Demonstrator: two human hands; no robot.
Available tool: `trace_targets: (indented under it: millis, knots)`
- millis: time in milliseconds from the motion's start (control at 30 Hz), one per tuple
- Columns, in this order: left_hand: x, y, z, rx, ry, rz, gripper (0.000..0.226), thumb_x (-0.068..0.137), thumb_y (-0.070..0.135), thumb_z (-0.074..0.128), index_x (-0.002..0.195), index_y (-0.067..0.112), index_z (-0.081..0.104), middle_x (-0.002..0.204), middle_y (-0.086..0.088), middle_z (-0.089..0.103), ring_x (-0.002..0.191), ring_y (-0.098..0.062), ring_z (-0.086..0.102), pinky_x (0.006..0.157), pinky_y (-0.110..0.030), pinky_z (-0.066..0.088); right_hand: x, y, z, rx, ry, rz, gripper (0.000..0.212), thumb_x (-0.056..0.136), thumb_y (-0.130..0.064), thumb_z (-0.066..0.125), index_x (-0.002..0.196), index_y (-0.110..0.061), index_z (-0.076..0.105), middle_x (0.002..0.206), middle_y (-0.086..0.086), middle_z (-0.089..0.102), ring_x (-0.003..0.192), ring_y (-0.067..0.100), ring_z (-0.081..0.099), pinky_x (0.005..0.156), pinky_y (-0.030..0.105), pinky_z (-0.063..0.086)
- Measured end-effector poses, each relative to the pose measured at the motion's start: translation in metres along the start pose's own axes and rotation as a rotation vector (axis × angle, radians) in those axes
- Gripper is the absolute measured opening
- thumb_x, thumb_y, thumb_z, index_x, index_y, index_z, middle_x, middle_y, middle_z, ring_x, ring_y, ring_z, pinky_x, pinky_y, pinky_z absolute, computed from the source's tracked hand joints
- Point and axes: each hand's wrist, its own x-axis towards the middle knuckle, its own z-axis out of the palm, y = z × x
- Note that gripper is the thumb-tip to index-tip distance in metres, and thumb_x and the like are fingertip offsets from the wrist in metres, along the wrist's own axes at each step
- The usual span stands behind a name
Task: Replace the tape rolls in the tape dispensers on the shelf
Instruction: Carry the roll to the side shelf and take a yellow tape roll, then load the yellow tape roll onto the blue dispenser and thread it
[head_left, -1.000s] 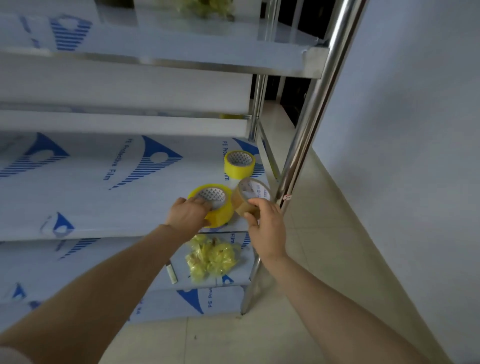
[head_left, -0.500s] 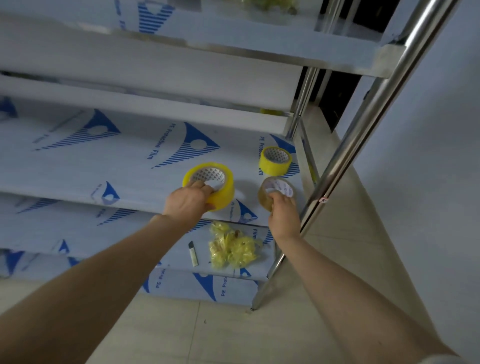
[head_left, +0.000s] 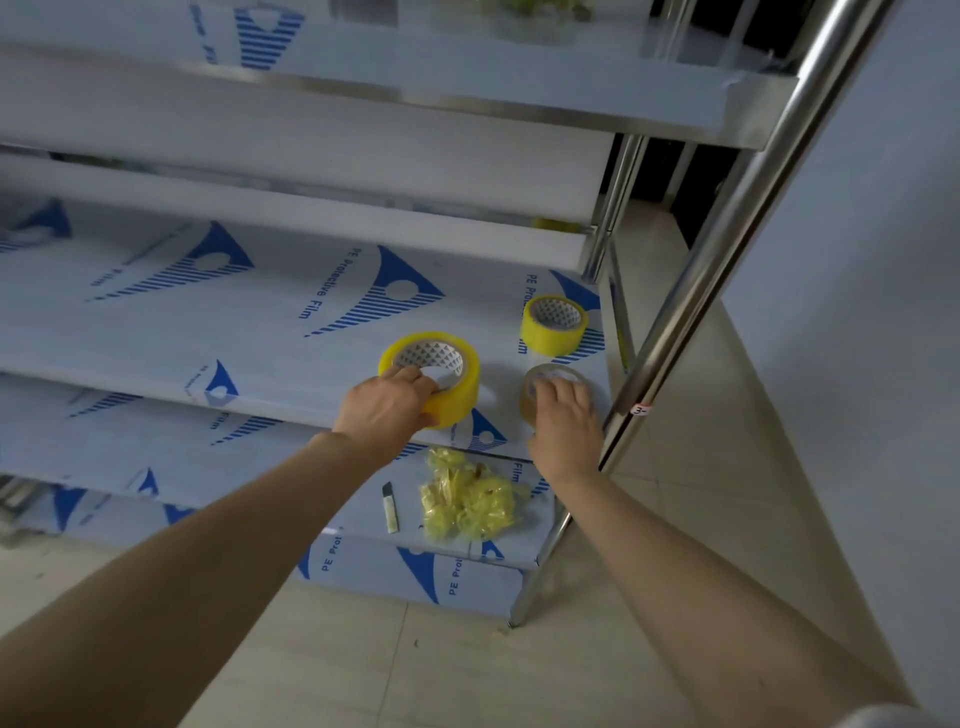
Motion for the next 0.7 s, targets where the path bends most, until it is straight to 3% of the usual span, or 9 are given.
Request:
trace_targets:
  millis: [67,133,200,267,367,433,567,700]
  knots:
    - [0.002,0.002,-0.002,-0.006,0.012,-0.003,0.043,0.094,0.036,0.05,0.133,0.021,0.047,0.135,-0.001,0.049,0.125,-0.022,0.048,0.094,-0.036,0.045,0.003,-0.011,-0.009,0.187,0.038,-0.026,0.05,0.084,-0.008,0.055,0.133,-0.012,0.043,0.136,0.008,0.047,0.129,0.027,0.038,0.104,0.035,0.033]
    - [0.003,0.002,-0.004,0.007,0.027,0.004,0.043,0.094,0.036,0.05,0.134,0.022,0.046,0.135,0.0,0.049,0.124,-0.021,0.048,0.094,-0.035,0.045,0.012,-0.029,-0.017,0.587,-0.084,0.132,0.046,0.09,-0.023,0.053,0.134,-0.013,0.041,0.131,0.01,0.052,0.121,0.027,0.048,0.098,0.037,0.042]
    - [0.002,0.0,-0.007,0.032,0.048,0.011,0.042,0.094,0.035,0.049,0.134,0.023,0.046,0.134,0.001,0.049,0.124,-0.02,0.048,0.093,-0.033,0.045,0.021,-0.051,-0.022,0.957,-0.284,0.342,0.07,0.082,-0.055,0.055,0.139,-0.021,0.033,0.136,0.007,0.047,0.12,0.027,0.05,0.098,0.042,0.046]
    - [0.0,-0.005,-0.01,0.044,0.064,0.017,0.042,0.094,0.035,0.05,0.134,0.024,0.046,0.133,0.001,0.049,0.123,-0.019,0.048,0.093,-0.032,0.044,0.029,-0.07,-0.024,1.164,-0.415,0.482,0.078,0.075,-0.061,0.06,0.138,-0.023,0.033,0.137,0.005,0.045,0.116,0.027,0.053,0.088,0.044,0.053]
    - [-0.008,-0.021,-0.012,0.038,0.071,0.016,0.044,0.093,0.038,0.051,0.135,0.025,0.045,0.135,0.003,0.047,0.123,-0.018,0.048,0.093,-0.03,0.043,0.039,-0.093,-0.022,1.267,-0.409,0.538,0.037,0.082,-0.031,0.067,0.111,-0.01,0.056,0.11,0.014,0.063,0.084,0.024,0.062,0.077,0.043,0.058]
    - [-0.018,-0.037,-0.012,-0.038,0.114,-0.018,0.047,0.091,0.035,0.055,0.135,0.024,0.045,0.137,0.003,0.046,0.127,-0.018,0.045,0.092,-0.032,0.045,0.044,-0.109,-0.015,1.287,-0.403,0.518,0.027,0.083,-0.026,0.066,0.102,-0.008,0.06,0.095,0.012,0.064,0.076,0.023,0.061,0.072,0.04,0.059]
    - [-0.047,-0.079,-0.019,-0.212,0.295,-0.222,0.061,0.081,0.02,0.06,0.138,0.014,0.041,0.142,-0.006,0.04,0.134,-0.024,0.034,0.097,-0.038,0.047,0.05,-0.151,-0.007,1.362,-0.489,0.494,0.024,0.086,-0.026,0.062,0.103,-0.009,0.058,0.102,0.013,0.06,0.082,0.024,0.06,0.059,0.033,0.056]
    - [-0.069,-0.134,-0.019,-0.322,0.313,-0.585,0.064,0.085,0.013,0.055,0.145,0.016,0.03,0.147,-0.006,0.033,0.137,-0.025,0.029,0.106,-0.038,0.037,0.054,-0.201,-0.001,1.376,-0.591,0.457,0.028,0.087,-0.022,0.062,0.109,-0.006,0.057,0.105,0.014,0.057,0.088,0.026,0.058,0.056,0.033,0.054]
